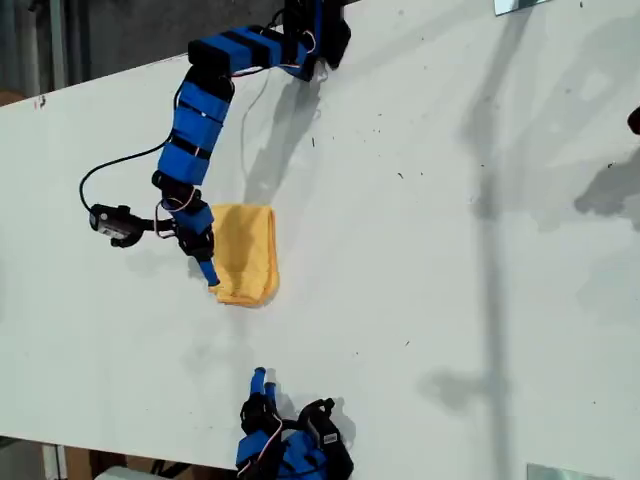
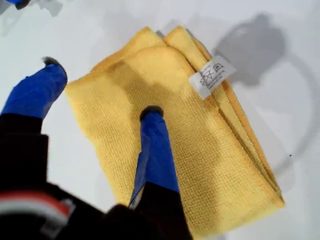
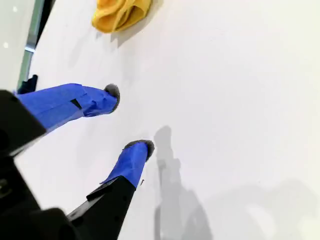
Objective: Grasp corners of a square towel and fold twice.
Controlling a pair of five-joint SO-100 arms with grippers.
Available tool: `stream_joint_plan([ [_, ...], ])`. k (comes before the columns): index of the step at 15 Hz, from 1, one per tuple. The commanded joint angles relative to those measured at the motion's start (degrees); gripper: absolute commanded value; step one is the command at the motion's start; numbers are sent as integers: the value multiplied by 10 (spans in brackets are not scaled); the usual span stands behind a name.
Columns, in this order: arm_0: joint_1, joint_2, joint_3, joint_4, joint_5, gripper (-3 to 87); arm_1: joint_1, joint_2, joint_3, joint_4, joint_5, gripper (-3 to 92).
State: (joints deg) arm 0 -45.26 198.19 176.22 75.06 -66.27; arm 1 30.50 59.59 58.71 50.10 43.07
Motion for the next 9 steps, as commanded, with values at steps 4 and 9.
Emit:
stream_joint_plan([
  [4,-2,4,-2,6,-3,166,-10,515,454,22,57,321],
  [9,-1,4,-4,6,5,169,-40,1273,916,218,205,289],
])
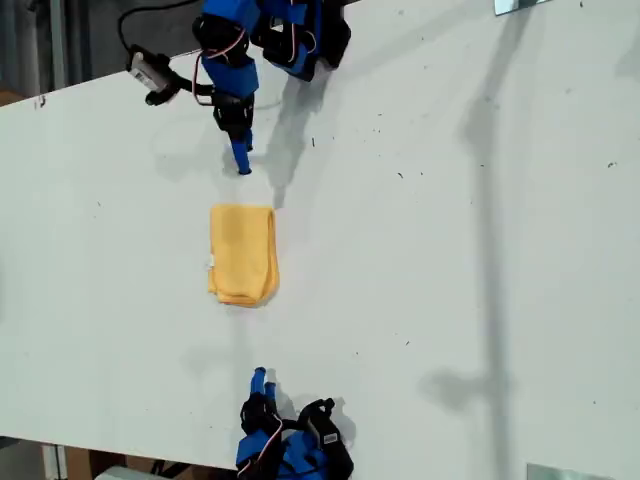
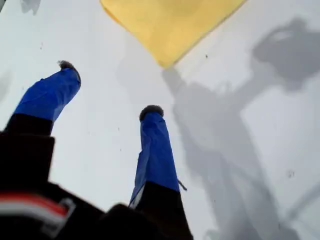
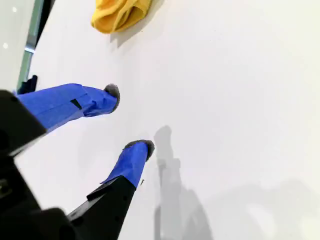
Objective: Grasp corners of a square towel and fold twice.
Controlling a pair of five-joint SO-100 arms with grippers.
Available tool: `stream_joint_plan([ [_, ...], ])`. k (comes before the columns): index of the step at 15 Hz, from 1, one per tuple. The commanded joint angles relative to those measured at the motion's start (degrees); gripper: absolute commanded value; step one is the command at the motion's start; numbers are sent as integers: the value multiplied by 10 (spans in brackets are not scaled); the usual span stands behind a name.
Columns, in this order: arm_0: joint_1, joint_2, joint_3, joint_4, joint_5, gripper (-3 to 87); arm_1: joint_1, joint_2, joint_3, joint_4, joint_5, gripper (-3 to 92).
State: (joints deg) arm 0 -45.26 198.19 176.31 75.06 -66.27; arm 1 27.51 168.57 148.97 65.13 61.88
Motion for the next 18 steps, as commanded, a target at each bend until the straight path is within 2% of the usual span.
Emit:
stream_joint_plan([
  [1,3,4,-4,6,3,167,-24,202,36,72,18,297],
  [2,10,4,-4,6,-12,163,-37,202,52,70,26,299],
  [3,8,4,4,7,-41,159,-34,202,81,73,69,296],
  [4,18,4,22,2,-150,158,-31,202,106,76,123,296],
  [5,22,4,22,2,-151,156,-33,202,126,88,218,303],
  [6,32,4,22,2,-121,156,-32,202,141,115,278,304],
  [7,54,4,22,2,-98,156,-37,202,142,167,349,316],
  [10,126,4,23,0,-80,153,-44,202,127,193,314,297],
  [11,127,4,23,0,-20,151,-44,202,127,196,300,296],
  [12,125,4,23,-4,72,148,-40,202,127,196,300,294],
  [13,126,4,23,-2,62,145,-32,202,126,192,339,291],
  [15,125,4,24,-2,62,141,-5,202,123,207,243,288],
  [18,125,4,24,-2,62,139,-2,202,123,207,245,284],
])
